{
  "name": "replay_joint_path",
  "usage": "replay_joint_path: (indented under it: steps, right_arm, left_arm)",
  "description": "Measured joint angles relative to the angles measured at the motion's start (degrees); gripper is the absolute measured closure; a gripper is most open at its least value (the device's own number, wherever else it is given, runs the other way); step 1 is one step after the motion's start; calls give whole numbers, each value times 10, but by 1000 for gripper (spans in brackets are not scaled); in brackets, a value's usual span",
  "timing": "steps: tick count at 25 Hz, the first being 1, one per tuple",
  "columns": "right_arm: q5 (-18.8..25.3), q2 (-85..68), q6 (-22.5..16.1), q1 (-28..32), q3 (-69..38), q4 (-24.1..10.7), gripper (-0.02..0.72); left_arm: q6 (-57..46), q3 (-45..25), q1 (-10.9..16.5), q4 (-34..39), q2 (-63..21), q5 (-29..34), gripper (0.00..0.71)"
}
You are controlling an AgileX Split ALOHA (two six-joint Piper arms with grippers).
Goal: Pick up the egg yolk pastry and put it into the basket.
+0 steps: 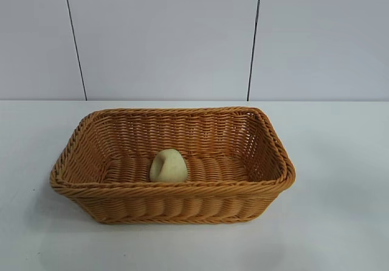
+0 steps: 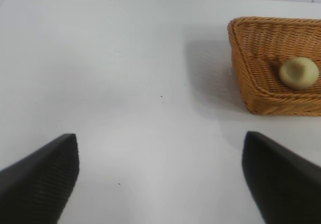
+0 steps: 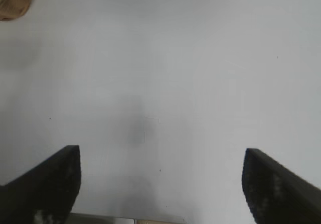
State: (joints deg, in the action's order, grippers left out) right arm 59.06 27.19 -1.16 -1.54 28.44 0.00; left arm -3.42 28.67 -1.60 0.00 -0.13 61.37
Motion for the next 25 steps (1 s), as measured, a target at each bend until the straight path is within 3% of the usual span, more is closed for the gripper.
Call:
replay_joint_path:
  steps: [14, 25]
  right_arm:
    - [-2, -268, 0, 0, -2, 0, 79]
    - [-2, -274, 0, 0, -2, 0, 79]
  left_arm:
    - [0, 0, 0, 0, 0, 0, 71]
    - [0, 0, 0, 0, 0, 0, 71]
